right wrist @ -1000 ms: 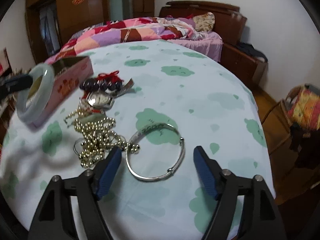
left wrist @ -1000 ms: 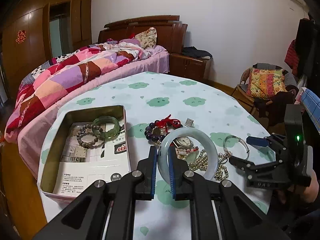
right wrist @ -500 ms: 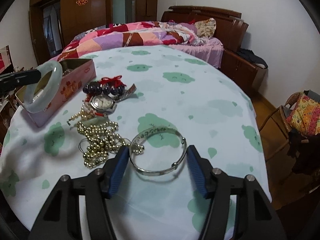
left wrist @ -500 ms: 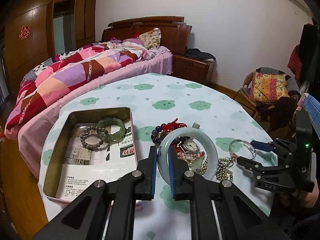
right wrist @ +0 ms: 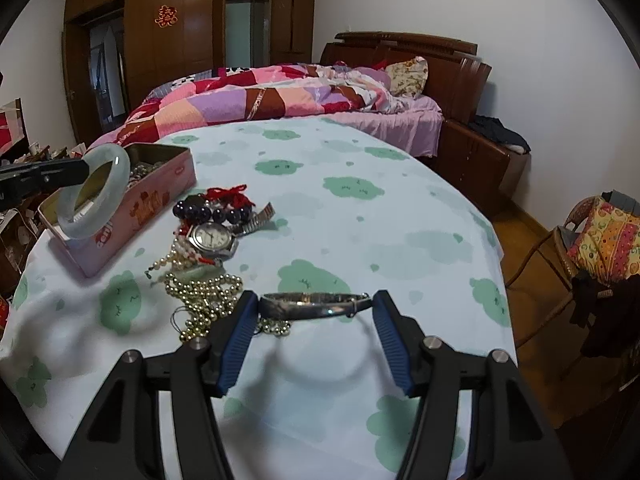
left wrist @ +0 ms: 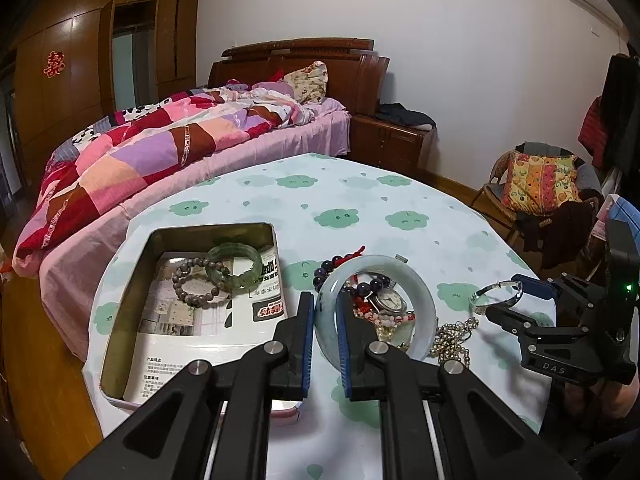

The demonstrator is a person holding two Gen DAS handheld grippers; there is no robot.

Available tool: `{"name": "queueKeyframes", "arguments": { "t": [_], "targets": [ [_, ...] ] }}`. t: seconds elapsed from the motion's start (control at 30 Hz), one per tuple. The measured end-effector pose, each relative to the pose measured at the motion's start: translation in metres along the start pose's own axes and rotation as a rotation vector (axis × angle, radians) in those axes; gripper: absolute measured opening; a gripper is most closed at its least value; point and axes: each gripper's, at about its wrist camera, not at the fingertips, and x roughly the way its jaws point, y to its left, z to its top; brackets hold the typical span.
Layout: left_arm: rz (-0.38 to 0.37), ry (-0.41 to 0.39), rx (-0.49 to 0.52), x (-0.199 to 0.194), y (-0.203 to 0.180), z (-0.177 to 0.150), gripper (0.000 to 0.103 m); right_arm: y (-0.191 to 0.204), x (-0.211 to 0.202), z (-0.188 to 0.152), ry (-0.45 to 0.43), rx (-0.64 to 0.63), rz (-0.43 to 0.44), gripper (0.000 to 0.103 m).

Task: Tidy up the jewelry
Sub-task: 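Lift the pale jade bangle with the left tool while the right tool grasps the silver bangle, then lower both bangles into the tin and open both tools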

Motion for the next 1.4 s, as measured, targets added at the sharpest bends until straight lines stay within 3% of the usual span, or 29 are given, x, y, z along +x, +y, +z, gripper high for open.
{"name": "queueKeyframes", "arguments": {
  "t": [0.67,1.4],
  "targets": [
    [0.062,-0.048,-0.062,-0.021,0.038,0.003,0.010,0.024,-0.013,0.030,-0.071,-0.067,0.024,0.061],
    [0.151,0.011,-0.148,0.002,0.098,0.000,0.010,0.123,0.012,0.087,-0.147,-0.191,0.227,0.061]
  ]
}}
